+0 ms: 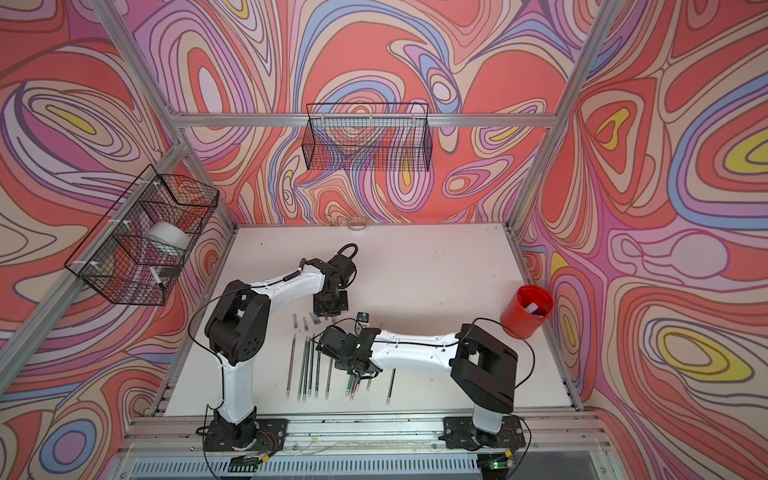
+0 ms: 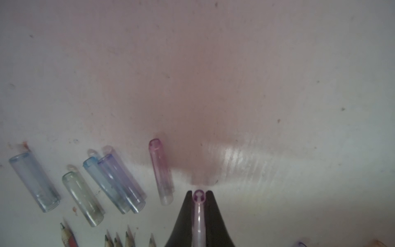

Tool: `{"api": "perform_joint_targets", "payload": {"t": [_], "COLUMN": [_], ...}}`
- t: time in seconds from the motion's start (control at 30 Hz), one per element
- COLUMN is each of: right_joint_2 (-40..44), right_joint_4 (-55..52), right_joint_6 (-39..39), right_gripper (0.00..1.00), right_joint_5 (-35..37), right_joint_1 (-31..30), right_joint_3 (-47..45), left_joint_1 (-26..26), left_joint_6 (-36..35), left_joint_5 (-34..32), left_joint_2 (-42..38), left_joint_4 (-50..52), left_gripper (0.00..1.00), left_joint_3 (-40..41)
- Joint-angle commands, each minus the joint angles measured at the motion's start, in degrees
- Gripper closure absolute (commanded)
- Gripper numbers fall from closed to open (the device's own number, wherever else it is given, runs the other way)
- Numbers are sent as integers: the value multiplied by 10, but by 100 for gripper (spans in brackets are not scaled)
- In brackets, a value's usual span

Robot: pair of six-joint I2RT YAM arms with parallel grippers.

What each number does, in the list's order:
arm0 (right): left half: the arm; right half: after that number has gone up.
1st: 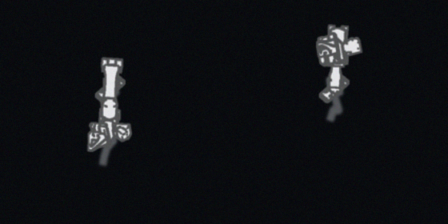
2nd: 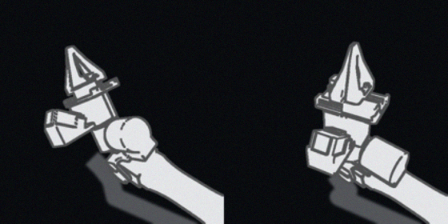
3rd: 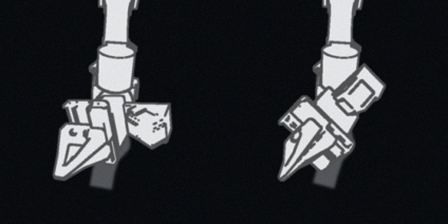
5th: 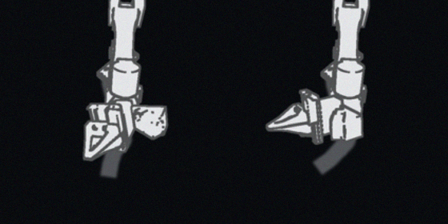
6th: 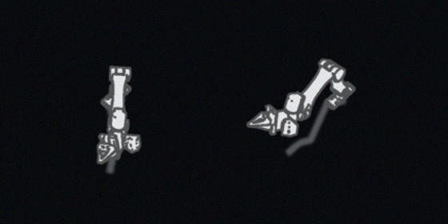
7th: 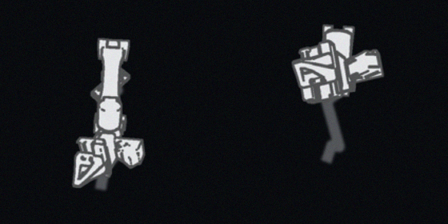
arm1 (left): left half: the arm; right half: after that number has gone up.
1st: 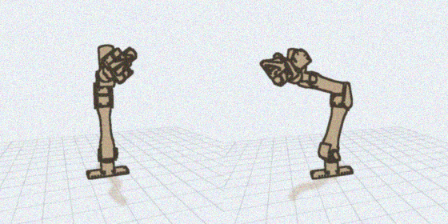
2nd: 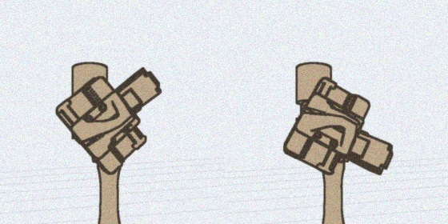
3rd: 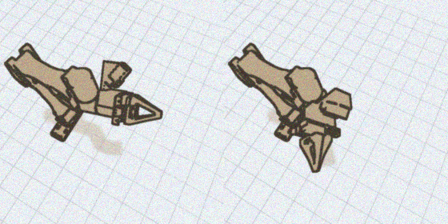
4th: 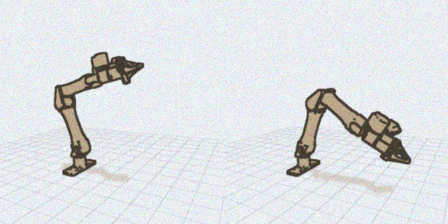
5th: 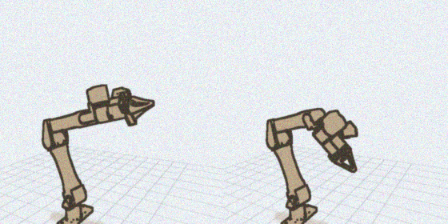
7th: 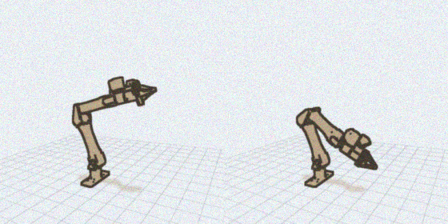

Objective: Remove the protective cover of the pencils
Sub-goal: Place the protective sleeve at the center of the board.

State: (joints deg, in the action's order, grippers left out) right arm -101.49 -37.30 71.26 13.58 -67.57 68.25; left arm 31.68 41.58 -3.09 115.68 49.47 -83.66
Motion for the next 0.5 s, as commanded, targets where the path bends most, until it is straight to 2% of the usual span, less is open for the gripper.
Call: {"api": "perform_joint_targets", "payload": {"t": [0.0,0.1,0.3,0.47], "right_joint_2": [-24,-30,-36,-41], "right_joint_4": [-8,-9,-15,-14], "right_joint_6": [3,2,5,3], "right_gripper": [81,82,82,83], "right_joint_5": [-10,-14,-21,-25], "right_joint_1": [7,11,22,28], "right_joint_3": [11,13,14,14], "left_joint_1": [3,3,3,3], "left_joint_6": [-6,-7,-7,-7], "left_joint_5": [-18,-16,-17,-15], "left_joint_2": [9,12,10,8], "left_joint_4": [28,29,28,26], "left_gripper": [91,88,76,73], "left_joint_3": [-11,-13,-12,-11]}}
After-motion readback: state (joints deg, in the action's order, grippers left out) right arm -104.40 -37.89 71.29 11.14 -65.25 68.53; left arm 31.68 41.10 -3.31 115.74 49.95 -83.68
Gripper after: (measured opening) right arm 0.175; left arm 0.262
